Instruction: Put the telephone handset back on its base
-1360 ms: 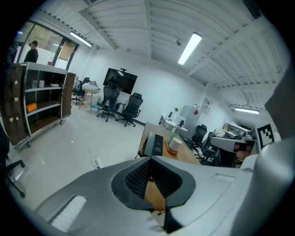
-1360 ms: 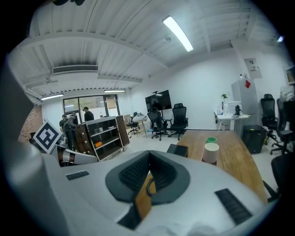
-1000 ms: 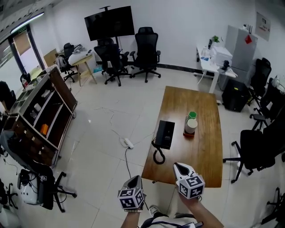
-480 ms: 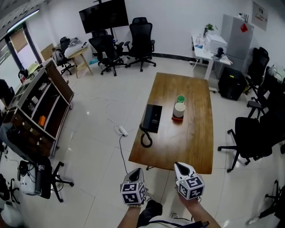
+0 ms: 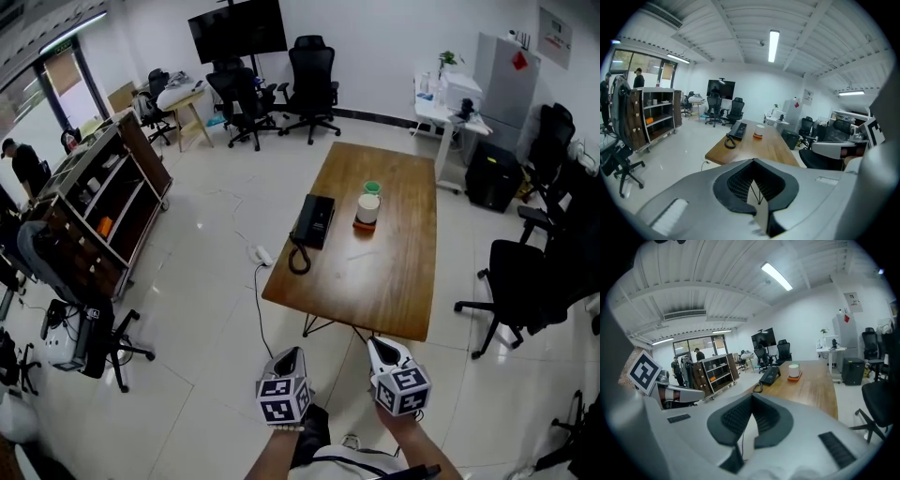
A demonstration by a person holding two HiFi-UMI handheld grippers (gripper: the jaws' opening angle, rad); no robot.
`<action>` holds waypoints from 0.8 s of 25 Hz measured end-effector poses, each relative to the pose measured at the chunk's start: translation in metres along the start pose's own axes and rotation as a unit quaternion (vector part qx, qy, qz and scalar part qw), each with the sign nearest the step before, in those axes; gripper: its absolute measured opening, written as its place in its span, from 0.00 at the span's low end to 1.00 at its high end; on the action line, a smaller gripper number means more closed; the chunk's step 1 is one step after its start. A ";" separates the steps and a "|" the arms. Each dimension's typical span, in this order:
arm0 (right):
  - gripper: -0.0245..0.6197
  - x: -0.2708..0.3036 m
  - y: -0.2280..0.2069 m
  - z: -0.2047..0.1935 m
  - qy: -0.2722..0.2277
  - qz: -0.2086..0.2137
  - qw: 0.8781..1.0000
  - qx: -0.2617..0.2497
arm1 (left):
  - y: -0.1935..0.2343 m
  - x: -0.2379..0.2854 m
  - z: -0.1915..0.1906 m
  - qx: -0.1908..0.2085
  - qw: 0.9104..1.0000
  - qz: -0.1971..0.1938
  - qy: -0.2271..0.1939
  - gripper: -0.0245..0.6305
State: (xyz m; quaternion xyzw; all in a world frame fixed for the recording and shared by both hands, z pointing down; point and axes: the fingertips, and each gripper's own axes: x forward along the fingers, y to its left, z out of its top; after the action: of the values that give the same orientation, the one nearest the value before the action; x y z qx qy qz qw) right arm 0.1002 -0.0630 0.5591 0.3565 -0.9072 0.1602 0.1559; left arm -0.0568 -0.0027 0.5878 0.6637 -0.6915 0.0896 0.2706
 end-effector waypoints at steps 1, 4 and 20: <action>0.04 -0.006 0.003 -0.001 -0.001 0.005 1.000 -0.002 | -0.003 -0.007 -0.004 -0.002 1.000 0.004 -0.003 0.05; 0.04 -0.021 0.013 -0.004 -0.003 0.020 1.000 -0.011 | -0.012 -0.027 -0.015 -0.005 1.000 0.014 -0.010 0.05; 0.04 -0.082 0.051 -0.023 -0.012 0.048 0.998 -0.029 | -0.039 -0.092 -0.048 -0.012 0.999 0.028 -0.031 0.05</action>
State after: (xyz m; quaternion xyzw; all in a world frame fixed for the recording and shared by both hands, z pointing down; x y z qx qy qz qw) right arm 0.1255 0.0304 0.5377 0.3093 -0.9294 0.1370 0.1476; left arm -0.0092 0.0970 0.5735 0.6432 -0.7190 0.0685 0.2541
